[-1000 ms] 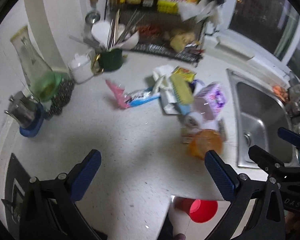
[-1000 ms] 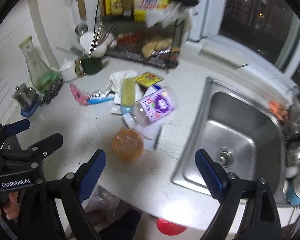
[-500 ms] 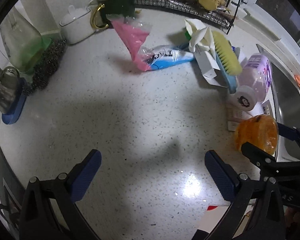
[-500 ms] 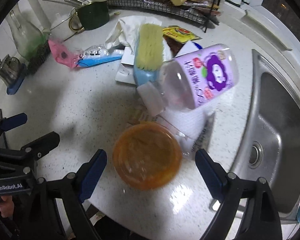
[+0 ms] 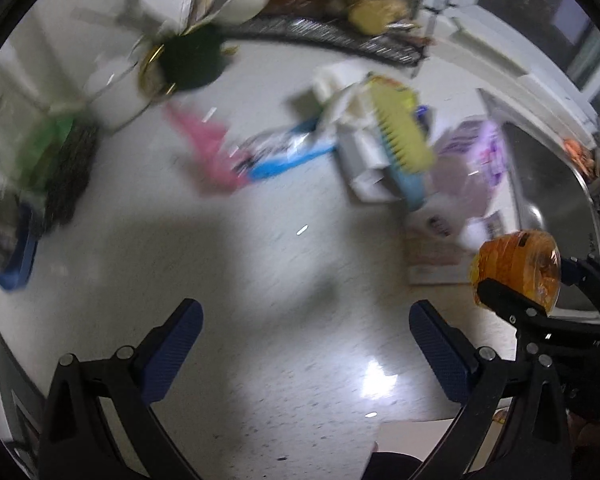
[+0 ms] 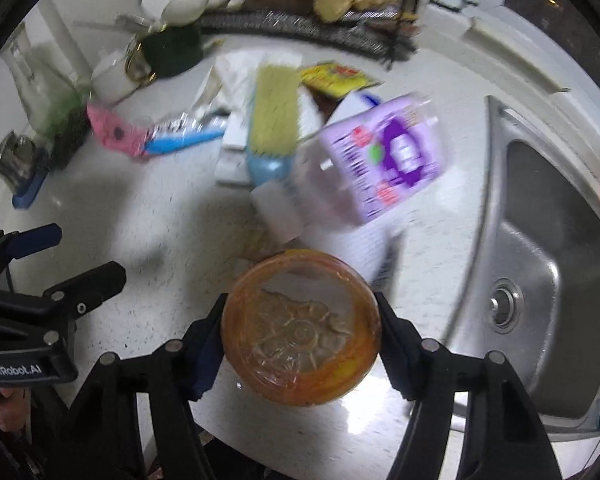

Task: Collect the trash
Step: 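Grasp the orange cup with the right tool while the left tool grasps the purple bottle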

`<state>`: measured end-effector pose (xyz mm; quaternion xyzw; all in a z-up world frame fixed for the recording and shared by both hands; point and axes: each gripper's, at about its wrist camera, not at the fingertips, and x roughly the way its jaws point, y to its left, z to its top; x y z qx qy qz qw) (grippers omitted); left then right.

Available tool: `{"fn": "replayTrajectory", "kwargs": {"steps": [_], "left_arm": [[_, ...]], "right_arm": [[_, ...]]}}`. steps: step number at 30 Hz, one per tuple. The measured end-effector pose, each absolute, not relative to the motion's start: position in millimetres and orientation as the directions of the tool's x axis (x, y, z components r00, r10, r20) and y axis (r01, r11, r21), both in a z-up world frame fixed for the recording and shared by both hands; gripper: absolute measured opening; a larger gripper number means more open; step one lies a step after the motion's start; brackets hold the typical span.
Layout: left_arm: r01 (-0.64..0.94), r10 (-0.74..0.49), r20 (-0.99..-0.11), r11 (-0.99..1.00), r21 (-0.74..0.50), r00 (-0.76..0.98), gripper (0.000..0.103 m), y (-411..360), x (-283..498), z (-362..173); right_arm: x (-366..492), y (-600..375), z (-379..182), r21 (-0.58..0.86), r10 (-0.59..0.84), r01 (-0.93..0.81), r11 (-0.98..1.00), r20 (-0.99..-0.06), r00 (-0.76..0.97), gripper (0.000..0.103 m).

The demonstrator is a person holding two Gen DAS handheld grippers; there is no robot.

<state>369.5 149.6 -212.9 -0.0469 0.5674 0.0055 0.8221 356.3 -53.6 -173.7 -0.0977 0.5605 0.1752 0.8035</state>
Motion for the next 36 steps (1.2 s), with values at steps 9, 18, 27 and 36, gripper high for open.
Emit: {"fn": "replayTrajectory", "kwargs": {"steps": [9, 18, 27, 36], "left_arm": [[0.128, -0.138, -0.91, 0.987, -0.094, 0.391, 0.103, 97, 426, -178], [0.31, -0.199, -0.93, 0.946, -0.1, 0.307, 0.103, 32, 474, -202], [0.376, -0.174, -0.957, 0.924, -0.076, 0.233, 0.103, -3, 502, -242], [0.365, -0.125, -0.965, 0.93, -0.034, 0.231, 0.08, -10, 509, -262]], "right_arm": [[383, -114, -126, 0.009, 0.097, -0.217, 0.976, -0.913, 0.395, 0.065], [413, -125, -143, -0.007, 0.014, -0.052, 0.999, -0.92, 0.392, 0.065], [433, -148, -176, -0.023, -0.035, 0.041, 0.999, -0.943, 0.332, 0.065], [440, -156, -194, -0.013, -0.033, 0.068, 0.998, -0.955, 0.295, 0.065]]}}
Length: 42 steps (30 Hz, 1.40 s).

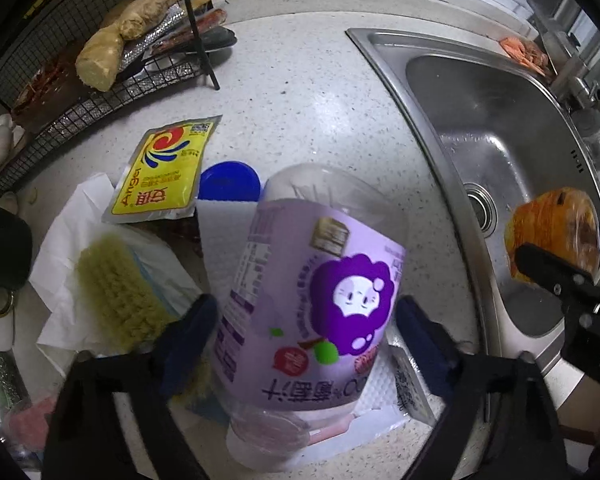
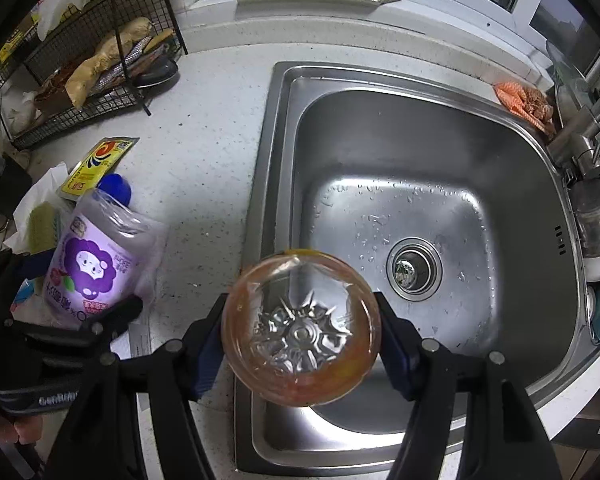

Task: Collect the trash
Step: 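Grasp the orange cup with the right tool while the left tool grasps the purple bottle, then carry the cup and bottle down toward the red trash bin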

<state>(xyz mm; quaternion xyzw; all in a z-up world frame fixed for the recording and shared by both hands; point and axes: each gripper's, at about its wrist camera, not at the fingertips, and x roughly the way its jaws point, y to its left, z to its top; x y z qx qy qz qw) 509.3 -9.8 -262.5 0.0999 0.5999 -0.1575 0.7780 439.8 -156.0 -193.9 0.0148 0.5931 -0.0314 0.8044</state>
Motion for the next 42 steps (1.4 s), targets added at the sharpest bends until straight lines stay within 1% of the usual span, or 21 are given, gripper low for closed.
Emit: {"fn": "replayTrajectory", "kwargs": {"steps": [5, 8, 11, 19, 26, 30, 36, 42], "left_arm": [[0.368, -0.123, -0.964, 0.929, -0.028, 0.237, 0.078, -8, 507, -261], [0.364, -0.124, -0.956, 0.931, -0.019, 0.267, 0.077, -4, 498, -249], [0.359, -0.136, -0.945, 0.933, -0.022, 0.297, 0.077, -4, 486, -232], [0.309, -0.204, -0.907, 0.947, -0.088, 0.367, 0.073, -10, 441, -176], [0.293, -0.212, -0.877, 0.952, -0.086, 0.432, 0.065, -36, 366, -136], [0.289, -0.204, -0.866, 0.955, -0.073, 0.456, 0.064, -53, 336, -128], [0.294, -0.201, -0.851, 0.954, -0.057, 0.485, 0.063, -86, 272, -116], [0.307, -0.21, -0.854, 0.95, -0.062, 0.477, 0.062, -124, 205, -119]], "right_arm": [[438, -156, -192, -0.002, -0.022, 0.068, 0.998, -0.955, 0.297, 0.065], [434, -154, -185, -0.006, -0.025, 0.059, 0.998, -0.948, 0.317, 0.065], [425, -152, -173, -0.007, -0.021, 0.043, 0.999, -0.939, 0.342, 0.065], [379, -157, -128, -0.009, -0.011, 0.007, 1.0, -0.905, 0.425, 0.065], [319, -175, -90, -0.012, -0.007, -0.005, 1.0, -0.864, 0.504, 0.065], [284, -192, -80, -0.003, -0.001, -0.003, 1.0, -0.845, 0.535, 0.065], [228, -219, -73, 0.009, 0.009, -0.002, 1.0, -0.829, 0.559, 0.065], [169, -252, -75, 0.011, 0.008, 0.003, 1.0, -0.829, 0.559, 0.065]]}}
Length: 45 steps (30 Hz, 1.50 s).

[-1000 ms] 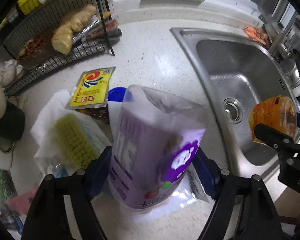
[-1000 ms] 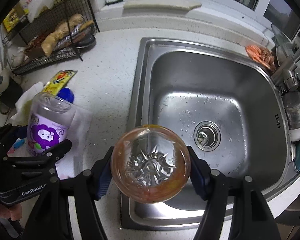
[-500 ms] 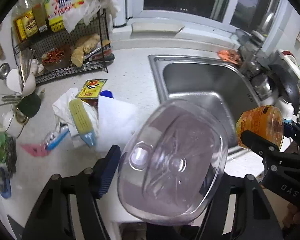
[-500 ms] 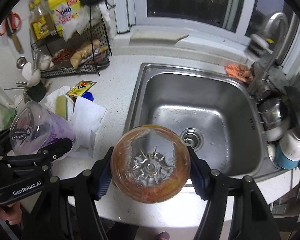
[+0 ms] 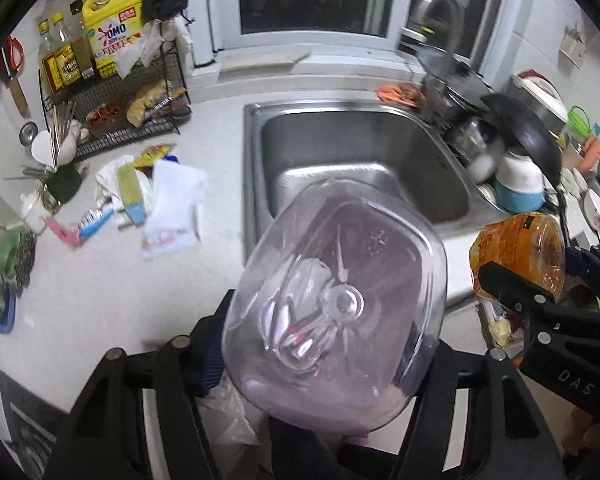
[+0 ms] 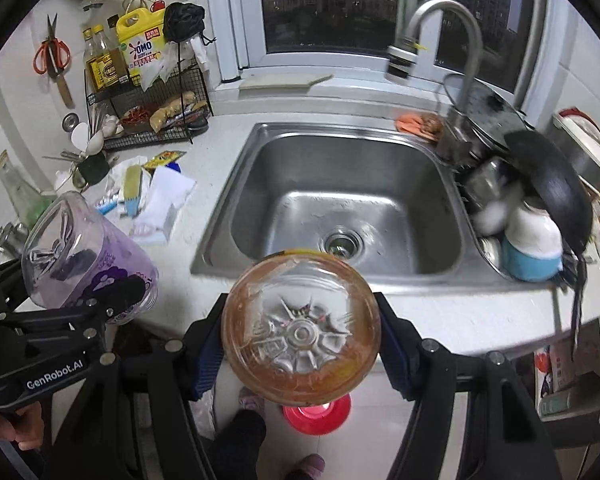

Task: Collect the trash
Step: 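Carry the cup and bottle down toward the red trash bin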

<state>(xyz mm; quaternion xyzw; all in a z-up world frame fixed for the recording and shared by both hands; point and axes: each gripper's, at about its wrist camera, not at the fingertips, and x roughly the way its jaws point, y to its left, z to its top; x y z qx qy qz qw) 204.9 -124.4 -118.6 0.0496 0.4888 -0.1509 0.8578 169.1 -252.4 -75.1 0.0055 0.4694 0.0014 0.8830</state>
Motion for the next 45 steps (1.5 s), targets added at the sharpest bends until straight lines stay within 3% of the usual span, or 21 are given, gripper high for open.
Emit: {"fn": "replayTrajectory", "kwargs": {"steps": [8, 16, 23, 33, 38, 45], "left_arm": [[0.342, -0.235, -0.895, 0.934, -0.101, 0.379, 0.061, -166, 146, -166], [0.368, -0.236, -0.943, 0.919, -0.139, 0.235, 0.06, -189, 128, -252], [0.384, -0.253, -0.955, 0.906, -0.177, 0.156, 0.058, -203, 128, -355], [0.372, -0.287, -0.957, 0.892, -0.256, 0.028, 0.057, -233, 135, -567], [0.362, -0.3, -0.954, 0.89, -0.276, 0.008, 0.057, -248, 146, -639], [0.371, -0.274, -0.962, 0.893, -0.253, 0.004, 0.057, -267, 150, -686]], "right_arm": [[110, -292, -104, 0.015, -0.006, 0.038, 0.999, -0.863, 0.505, 0.065], [92, -306, -185, 0.029, -0.005, 0.083, 0.996, -0.925, 0.381, 0.065], [98, -311, -290, 0.045, 0.013, 0.096, 0.994, -0.949, 0.315, 0.065], [107, -328, -479, 0.031, -0.005, 0.129, 0.991, -0.965, 0.264, 0.065], [109, -340, -553, 0.014, -0.02, 0.133, 0.991, -0.968, 0.251, 0.065], [112, -354, -605, 0.022, -0.014, 0.143, 0.99, -0.969, 0.246, 0.065]]}}
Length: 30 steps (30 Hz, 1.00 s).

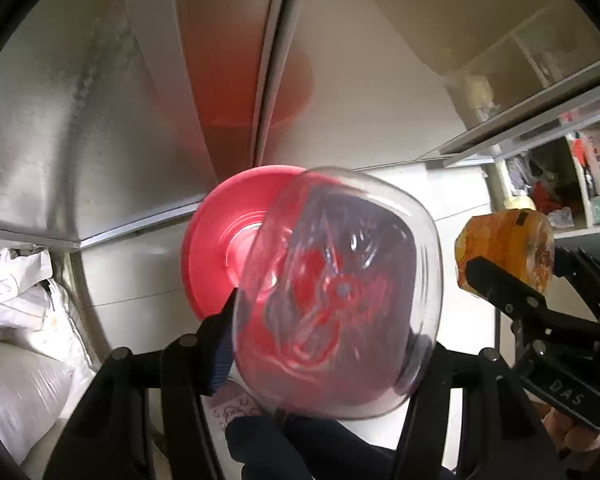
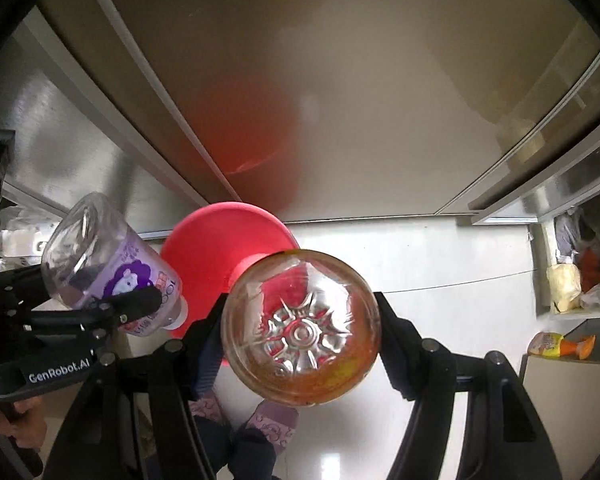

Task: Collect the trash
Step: 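Carry the cup and bottle down toward the red trash bin, then open the left tool over the bin while the right tool drops the orange cup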

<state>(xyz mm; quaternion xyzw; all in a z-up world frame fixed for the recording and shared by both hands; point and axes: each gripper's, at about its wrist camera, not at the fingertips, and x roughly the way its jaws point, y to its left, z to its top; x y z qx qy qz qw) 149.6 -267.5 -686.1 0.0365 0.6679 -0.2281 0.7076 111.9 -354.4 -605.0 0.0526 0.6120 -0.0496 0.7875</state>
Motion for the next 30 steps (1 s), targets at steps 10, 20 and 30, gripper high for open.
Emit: {"fn": "replayTrajectory", "kwargs": {"steps": [10, 20, 30], "left_arm": [[0.371, -0.277, -0.961, 0.89, -0.264, -0.02, 0.058, -266, 148, -692], [0.334, -0.241, -0.968, 0.921, -0.203, 0.075, 0.089, -231, 156, -671], [0.276, -0.196, -0.976, 0.947, -0.162, 0.1, 0.103, -188, 167, -700]], "right_arm": [[106, -360, -610, 0.029, -0.004, 0.141, 0.99, -0.973, 0.229, 0.065], [113, -336, -607, 0.05, 0.028, 0.097, 0.994, -0.974, 0.224, 0.065], [133, -308, -648, 0.056, 0.05, 0.024, 0.998, -0.979, 0.2, 0.065]]}}
